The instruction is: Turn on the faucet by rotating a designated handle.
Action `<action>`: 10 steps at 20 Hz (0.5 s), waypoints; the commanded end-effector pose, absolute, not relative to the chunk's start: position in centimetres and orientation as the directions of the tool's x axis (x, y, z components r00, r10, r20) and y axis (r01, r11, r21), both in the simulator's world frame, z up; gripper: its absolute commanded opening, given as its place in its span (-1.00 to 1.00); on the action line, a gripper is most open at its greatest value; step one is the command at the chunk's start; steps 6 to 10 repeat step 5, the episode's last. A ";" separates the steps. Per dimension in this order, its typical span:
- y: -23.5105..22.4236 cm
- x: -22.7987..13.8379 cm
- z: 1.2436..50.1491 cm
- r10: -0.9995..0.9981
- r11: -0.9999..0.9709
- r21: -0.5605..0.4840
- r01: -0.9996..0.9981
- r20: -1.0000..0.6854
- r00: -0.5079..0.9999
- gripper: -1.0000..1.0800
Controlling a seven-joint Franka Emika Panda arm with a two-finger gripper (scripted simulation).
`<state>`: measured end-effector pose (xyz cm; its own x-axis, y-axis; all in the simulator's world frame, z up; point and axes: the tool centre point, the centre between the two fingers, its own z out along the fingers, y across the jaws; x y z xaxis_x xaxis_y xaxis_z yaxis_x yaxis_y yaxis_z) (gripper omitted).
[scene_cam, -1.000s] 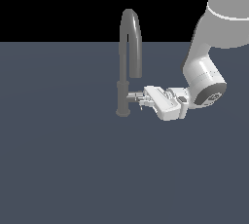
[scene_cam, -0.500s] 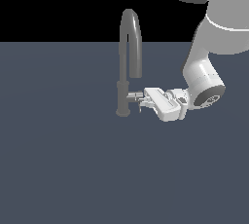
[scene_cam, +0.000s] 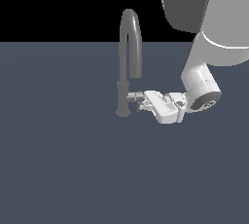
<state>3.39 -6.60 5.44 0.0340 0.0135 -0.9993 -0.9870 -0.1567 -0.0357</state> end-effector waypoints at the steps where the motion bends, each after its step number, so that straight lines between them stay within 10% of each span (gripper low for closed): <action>1: -6.0 3.6 3.2 0.003 -0.144 -0.013 -0.989 -1.000 0.013 -1.00; 10: -5.9 3.8 2.4 0.001 -0.143 -0.005 -0.990 -1.000 0.005 -1.00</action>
